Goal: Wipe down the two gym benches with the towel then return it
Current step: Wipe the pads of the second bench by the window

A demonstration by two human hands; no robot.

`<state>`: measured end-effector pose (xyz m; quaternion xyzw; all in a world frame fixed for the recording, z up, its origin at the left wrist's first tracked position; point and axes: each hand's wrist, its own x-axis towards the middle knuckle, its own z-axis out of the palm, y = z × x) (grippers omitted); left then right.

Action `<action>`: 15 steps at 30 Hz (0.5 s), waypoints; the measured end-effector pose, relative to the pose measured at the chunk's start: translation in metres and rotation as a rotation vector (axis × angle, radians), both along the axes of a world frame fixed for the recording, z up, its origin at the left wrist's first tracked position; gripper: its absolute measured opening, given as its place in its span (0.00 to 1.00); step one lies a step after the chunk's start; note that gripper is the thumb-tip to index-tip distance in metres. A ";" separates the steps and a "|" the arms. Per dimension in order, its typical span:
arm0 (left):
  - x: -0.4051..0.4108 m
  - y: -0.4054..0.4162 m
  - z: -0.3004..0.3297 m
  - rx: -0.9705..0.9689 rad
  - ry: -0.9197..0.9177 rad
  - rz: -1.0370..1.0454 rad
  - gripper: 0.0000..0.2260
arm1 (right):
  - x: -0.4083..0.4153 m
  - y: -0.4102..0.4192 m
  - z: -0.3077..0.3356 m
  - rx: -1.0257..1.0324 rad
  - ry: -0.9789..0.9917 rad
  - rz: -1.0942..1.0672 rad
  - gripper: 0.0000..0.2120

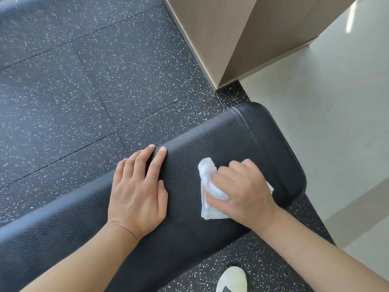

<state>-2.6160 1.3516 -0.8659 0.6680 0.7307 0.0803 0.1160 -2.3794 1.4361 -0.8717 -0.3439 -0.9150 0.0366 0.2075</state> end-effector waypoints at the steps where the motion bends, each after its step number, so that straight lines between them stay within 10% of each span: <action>1: -0.001 0.000 0.000 0.000 0.003 -0.001 0.30 | -0.010 0.016 -0.002 0.032 -0.010 -0.063 0.10; 15: 0.005 0.002 0.004 -0.019 0.025 0.015 0.30 | -0.064 0.086 0.007 -0.151 0.032 -0.536 0.09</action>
